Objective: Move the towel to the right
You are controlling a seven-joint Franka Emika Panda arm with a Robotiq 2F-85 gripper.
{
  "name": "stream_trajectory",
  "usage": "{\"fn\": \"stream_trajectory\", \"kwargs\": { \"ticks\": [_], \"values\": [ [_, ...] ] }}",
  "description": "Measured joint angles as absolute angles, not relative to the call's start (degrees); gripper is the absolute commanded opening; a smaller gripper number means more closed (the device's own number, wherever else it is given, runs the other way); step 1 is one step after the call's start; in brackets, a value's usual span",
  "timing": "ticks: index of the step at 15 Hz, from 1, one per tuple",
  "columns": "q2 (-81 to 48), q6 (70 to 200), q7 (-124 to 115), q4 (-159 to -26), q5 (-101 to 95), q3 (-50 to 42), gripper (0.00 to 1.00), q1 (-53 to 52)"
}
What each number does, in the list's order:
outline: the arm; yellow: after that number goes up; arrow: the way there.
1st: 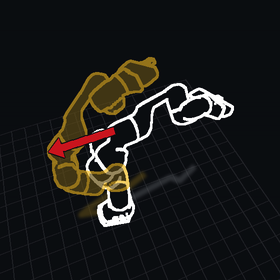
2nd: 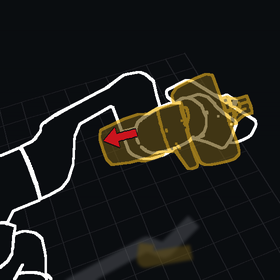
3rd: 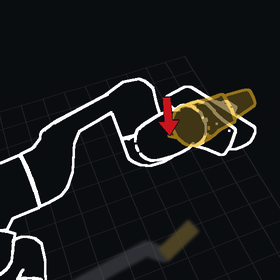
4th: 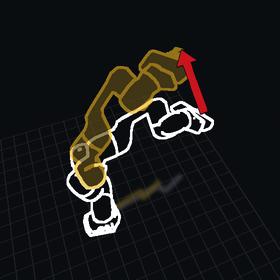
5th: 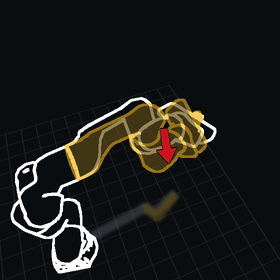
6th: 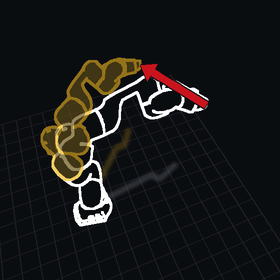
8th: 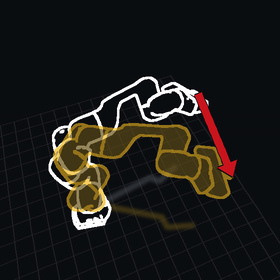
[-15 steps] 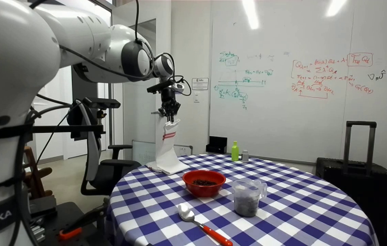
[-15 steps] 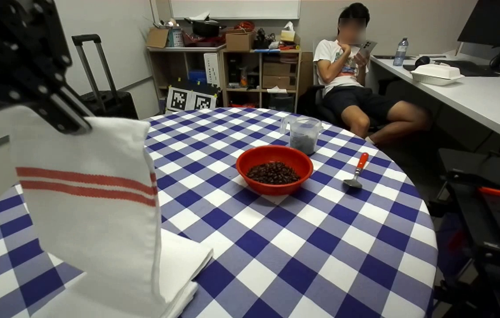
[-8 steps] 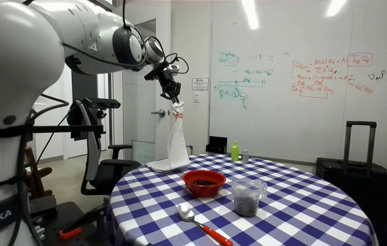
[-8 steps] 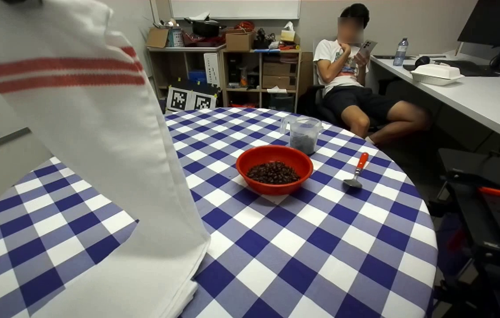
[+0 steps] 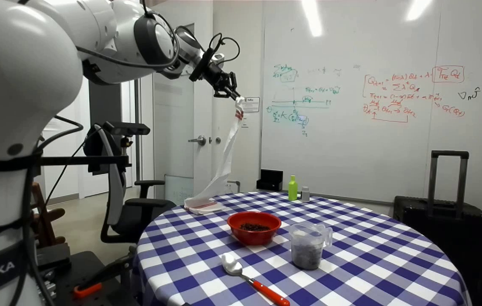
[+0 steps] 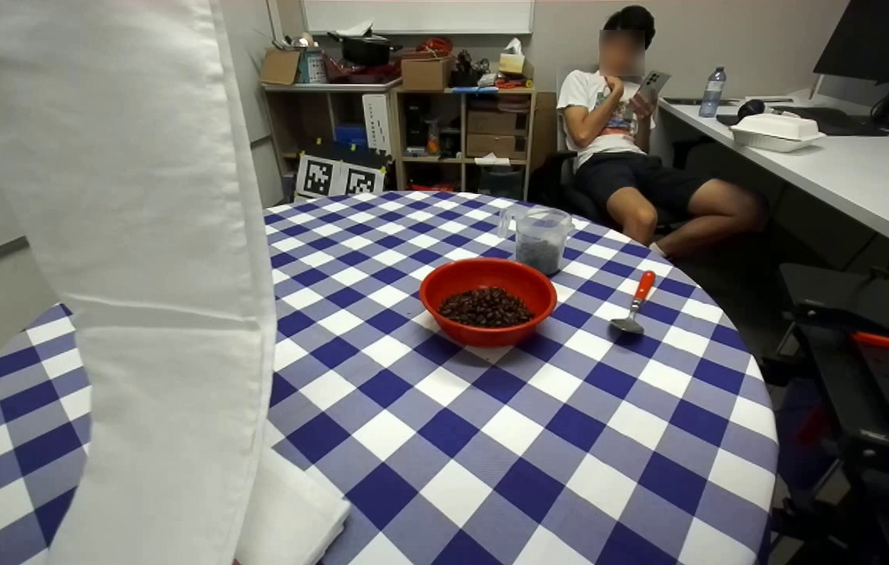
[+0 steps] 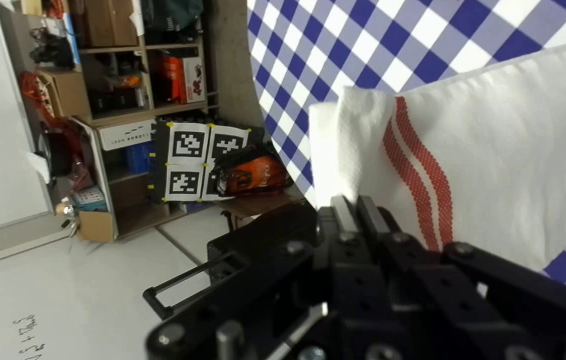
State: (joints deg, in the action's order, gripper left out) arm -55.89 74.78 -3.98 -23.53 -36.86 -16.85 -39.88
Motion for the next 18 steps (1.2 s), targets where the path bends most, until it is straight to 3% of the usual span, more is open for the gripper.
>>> {"fn": "stream_trajectory", "kwargs": {
  "ticks": [18],
  "values": [
    [-47.63,80.81,0.17,-23.27,-56.28,-18.69,0.04,-38.08]
  ]
}}
